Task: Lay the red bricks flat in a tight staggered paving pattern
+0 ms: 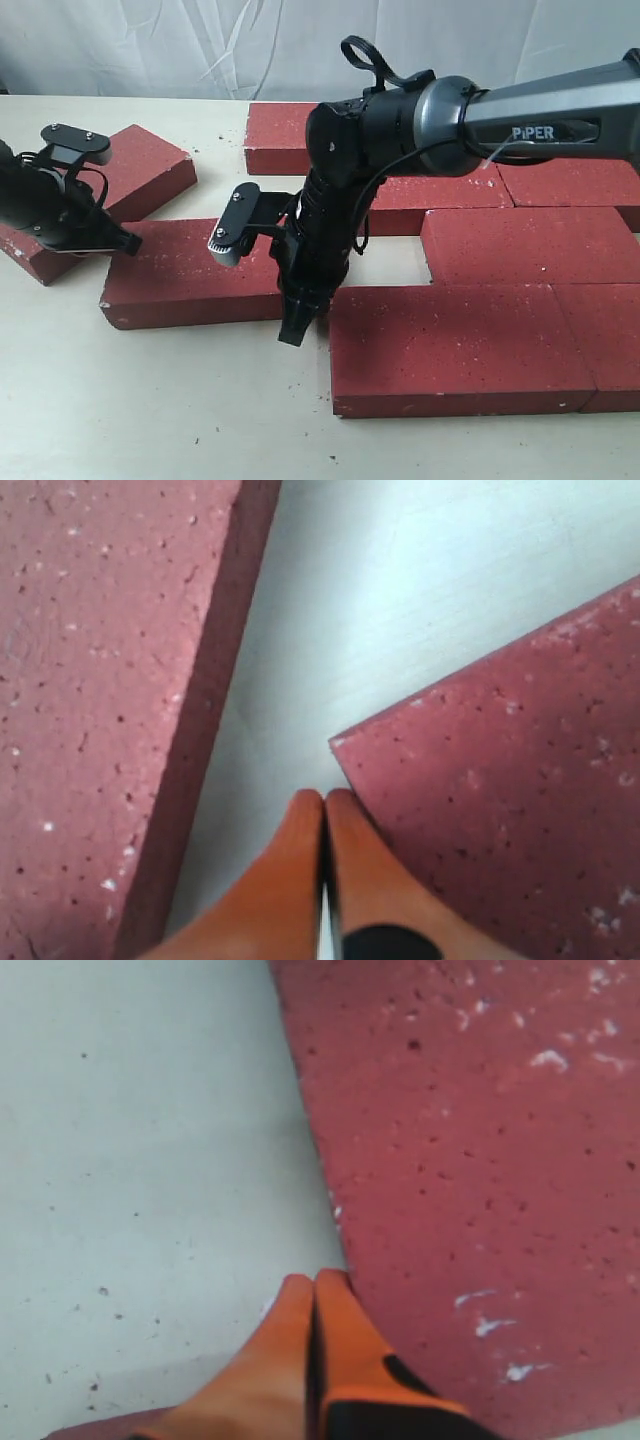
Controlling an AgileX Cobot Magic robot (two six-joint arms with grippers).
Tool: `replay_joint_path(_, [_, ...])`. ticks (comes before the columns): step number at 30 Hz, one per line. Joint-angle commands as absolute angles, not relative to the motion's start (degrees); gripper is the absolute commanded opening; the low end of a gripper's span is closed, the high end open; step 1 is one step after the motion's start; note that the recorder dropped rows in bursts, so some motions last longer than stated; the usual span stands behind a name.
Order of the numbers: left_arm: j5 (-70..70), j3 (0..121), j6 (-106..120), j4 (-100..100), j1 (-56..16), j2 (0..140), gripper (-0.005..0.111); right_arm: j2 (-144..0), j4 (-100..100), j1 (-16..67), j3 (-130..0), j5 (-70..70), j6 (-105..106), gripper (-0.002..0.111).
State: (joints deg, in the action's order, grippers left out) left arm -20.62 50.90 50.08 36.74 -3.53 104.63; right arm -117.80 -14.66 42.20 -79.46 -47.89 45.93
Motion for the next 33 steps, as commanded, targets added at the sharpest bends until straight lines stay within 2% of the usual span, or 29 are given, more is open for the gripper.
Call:
replay_joint_path(1, [-20.0, 51.1, 50.0, 37.5, -3.6, 104.6, 0.0, -117.8, -13.8, 42.3, -79.7, -46.5, 45.1, -0.001])
replay_joint_path(5, [-17.9, 51.1, 50.0, 38.0, -3.6, 104.6, 0.0, -117.8, -13.8, 42.3, -79.7, -45.6, 44.9, -0.001])
replay_joint_path(11, [-18.1, 51.9, 50.0, 37.7, -3.6, 104.5, 0.0, -115.8, -14.3, 42.5, -81.2, -52.5, 44.0, -0.001])
replay_joint_path(16, [-23.1, 51.9, 48.9, 34.6, -3.6, 100.5, 0.0, -111.2, -12.3, 41.4, -80.8, -55.3, 40.3, -0.001])
replay_joint_path(24, [-26.6, 51.3, 31.8, 21.1, 0.2, 99.0, 0.0, -106.6, -12.0, 31.2, -75.3, -42.5, 34.4, -0.001])
replay_joint_path(33, [-23.8, 51.2, 32.3, 23.6, -1.8, 102.5, 0.0, -112.4, -12.5, 29.8, -75.0, -35.3, 34.8, -0.001])
